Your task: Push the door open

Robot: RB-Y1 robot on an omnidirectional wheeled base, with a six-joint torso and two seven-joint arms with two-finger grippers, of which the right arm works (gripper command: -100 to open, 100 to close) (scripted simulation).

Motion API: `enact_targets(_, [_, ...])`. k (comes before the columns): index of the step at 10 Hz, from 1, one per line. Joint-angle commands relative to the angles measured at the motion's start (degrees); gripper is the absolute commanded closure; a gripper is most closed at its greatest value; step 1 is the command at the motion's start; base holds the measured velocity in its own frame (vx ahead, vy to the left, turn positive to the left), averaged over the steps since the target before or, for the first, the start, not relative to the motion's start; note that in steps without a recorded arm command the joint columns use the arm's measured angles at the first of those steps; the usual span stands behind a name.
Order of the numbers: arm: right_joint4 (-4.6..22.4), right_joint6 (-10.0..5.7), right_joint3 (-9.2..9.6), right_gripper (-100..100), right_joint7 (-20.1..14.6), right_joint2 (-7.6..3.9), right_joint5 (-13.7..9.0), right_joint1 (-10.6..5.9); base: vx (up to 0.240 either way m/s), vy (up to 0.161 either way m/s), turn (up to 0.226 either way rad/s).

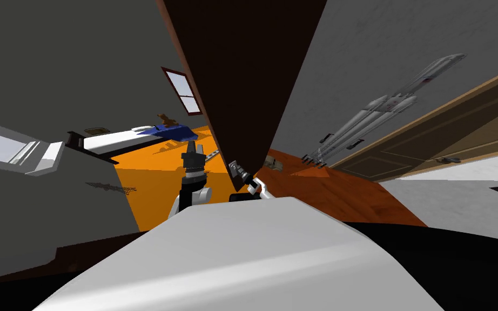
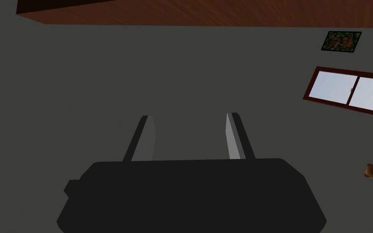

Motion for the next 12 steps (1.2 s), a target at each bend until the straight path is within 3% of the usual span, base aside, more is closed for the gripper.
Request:
enact_targets(1, [-0.7, 0.15, -1.66, 100, -0.1, 0.14, 0.9, 0.54, 0.124, 0.169, -0.198])
enact_targets(7, [-2.4, 0.85, -3.53, 100, -0.4, 2.05, 4.0, 3.18, 0.081, 0.174, -0.138])
enact_targets(12, [-3.7, 1.37, -4.95, 100, -0.6, 4.4, 6.4, 5.18, 0.077, 0.183, -0.118])
